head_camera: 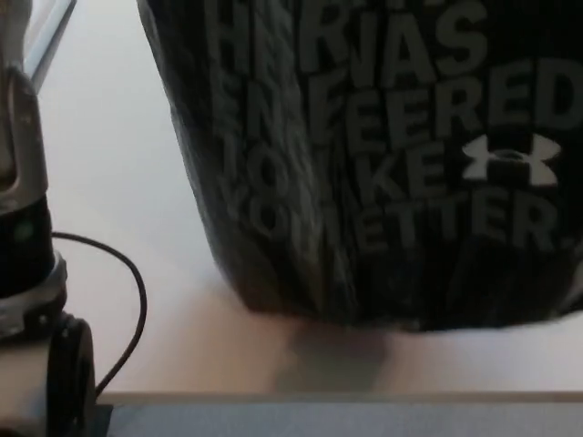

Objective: A plastic bag is kept infront of the robot in the middle of the desk and the robot uses both its hands to grab it from the top and lifts it up and then releases it.

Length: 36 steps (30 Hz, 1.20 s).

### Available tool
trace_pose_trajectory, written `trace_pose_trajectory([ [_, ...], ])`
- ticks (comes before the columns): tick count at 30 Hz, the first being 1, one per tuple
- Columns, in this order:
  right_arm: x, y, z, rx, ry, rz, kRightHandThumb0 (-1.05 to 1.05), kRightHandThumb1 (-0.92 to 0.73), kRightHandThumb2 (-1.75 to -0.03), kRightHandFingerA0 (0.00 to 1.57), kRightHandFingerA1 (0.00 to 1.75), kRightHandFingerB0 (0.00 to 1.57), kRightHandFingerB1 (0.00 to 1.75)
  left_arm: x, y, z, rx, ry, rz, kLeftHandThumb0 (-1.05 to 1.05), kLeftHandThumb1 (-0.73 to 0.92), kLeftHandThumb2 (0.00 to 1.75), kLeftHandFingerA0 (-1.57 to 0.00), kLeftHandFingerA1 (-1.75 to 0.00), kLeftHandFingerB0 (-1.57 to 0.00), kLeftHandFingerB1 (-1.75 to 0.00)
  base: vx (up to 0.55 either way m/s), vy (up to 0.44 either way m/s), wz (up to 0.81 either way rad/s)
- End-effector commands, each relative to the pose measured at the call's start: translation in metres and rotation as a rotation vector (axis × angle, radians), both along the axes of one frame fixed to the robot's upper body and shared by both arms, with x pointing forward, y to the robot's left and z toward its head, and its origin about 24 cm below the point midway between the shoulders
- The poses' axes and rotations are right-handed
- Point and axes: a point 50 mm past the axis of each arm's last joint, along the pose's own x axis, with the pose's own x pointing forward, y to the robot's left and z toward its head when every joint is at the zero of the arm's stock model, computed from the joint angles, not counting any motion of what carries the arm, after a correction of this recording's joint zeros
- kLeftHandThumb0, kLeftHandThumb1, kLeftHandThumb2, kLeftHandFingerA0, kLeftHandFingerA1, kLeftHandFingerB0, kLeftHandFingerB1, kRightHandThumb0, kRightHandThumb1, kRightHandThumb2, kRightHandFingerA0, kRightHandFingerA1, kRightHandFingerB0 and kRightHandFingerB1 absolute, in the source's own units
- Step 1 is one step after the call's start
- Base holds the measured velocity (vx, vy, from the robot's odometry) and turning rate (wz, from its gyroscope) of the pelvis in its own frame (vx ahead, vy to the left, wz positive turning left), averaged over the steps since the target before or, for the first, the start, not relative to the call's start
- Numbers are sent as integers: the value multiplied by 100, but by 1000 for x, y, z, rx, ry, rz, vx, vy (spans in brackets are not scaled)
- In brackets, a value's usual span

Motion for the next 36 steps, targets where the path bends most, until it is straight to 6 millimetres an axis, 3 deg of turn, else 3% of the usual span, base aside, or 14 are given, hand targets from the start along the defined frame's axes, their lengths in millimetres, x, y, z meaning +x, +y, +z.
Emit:
trace_pose_trajectory([
  [1, -18, -7, 11, 45, -62, 63, -31, -71, -61, 103, 175, 72, 175, -27, -7, 39, -25, -172, -17, -27, 63, 58, -91, -175, -61, -175, 0, 0, 0],
  [6, -29, -4, 11, 34, -108, 69, -29, -70, -61, 104, 175, 74, 175, -48, -17, 57, -6, -293, -47, -25, 63, 58, -92, -175, -61, -175, 0, 0, 0],
  [12, -38, 5, 13, 15, -128, 85, -32, -68, -60, 104, 175, 74, 175, -67, -27, 62, 47, -376, -77, -24, 62, 58, -91, -175, -62, -175, 0, 0, 0],
  [25, -37, 9, 11, 10, -117, 52, -32, -68, -60, 103, 175, 72, 175, -71, -34, 56, 57, -372, -80, -24, 63, 58, -92, -175, -61, -175, 0, 0, 0],
  [33, -15, 7, 21, 21, -70, 35, -30, -69, -61, 103, 175, 71, 175, -63, -34, 48, 81, -366, -74, -20, 64, 58, -87, -175, -60, -175, 0, 0, 0],
  [35, -3, 8, 26, 41, -22, 20, -32, -68, -60, 107, 171, 72, 171, -59, -35, 48, 71, -355, -85, -20, 64, 58, -90, -175, -60, -175, 0, 0, 0],
  [36, 1, 8, 27, 19, -27, 24, -33, -49, -88, 133, 146, 100, 129, -58, -35, 47, 69, -352, -89, -19, 64, 58, -91, -175, -60, -175, 0, 0, 0],
])
